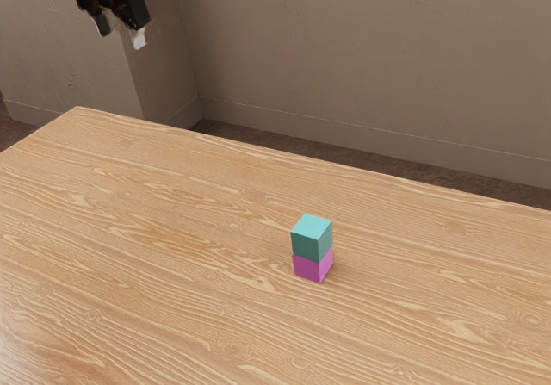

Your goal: Pick up the blue block with one arm, and put the blue block on the table with one arm

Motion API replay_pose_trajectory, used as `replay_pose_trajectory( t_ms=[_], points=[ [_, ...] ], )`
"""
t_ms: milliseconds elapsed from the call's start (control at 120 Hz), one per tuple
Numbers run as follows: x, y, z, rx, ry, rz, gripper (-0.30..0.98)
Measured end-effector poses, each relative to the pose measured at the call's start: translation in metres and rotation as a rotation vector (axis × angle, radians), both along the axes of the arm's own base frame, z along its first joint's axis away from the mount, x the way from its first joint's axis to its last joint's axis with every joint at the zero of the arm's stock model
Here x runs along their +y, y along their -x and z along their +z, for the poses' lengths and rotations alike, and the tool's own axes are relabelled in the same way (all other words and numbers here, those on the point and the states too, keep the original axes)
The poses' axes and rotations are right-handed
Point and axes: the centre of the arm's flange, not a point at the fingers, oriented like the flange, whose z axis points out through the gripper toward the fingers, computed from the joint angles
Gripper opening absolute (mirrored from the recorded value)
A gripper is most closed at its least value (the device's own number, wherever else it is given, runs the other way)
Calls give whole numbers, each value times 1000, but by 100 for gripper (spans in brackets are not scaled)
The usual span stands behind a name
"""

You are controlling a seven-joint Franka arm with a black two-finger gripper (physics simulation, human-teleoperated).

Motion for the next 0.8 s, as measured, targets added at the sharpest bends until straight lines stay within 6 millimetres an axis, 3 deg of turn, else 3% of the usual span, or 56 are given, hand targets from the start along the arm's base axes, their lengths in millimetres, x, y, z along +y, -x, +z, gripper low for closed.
replay_pose_trajectory(
  t_ms=[50,100,308,417,483,583,642,800],
  points=[
    [62,-9,-45,61,14,92,66],
    [85,-20,-81,96,25,115,66],
    [93,-61,-197,156,60,83,66],
    [84,-84,-237,144,71,56,66],
    [40,-98,-242,116,79,-12,67],
    [-86,-112,-241,79,110,-180,66],
    [-142,-111,-243,70,117,-236,66],
    [-235,-103,-234,27,84,-287,66]
  ],
)
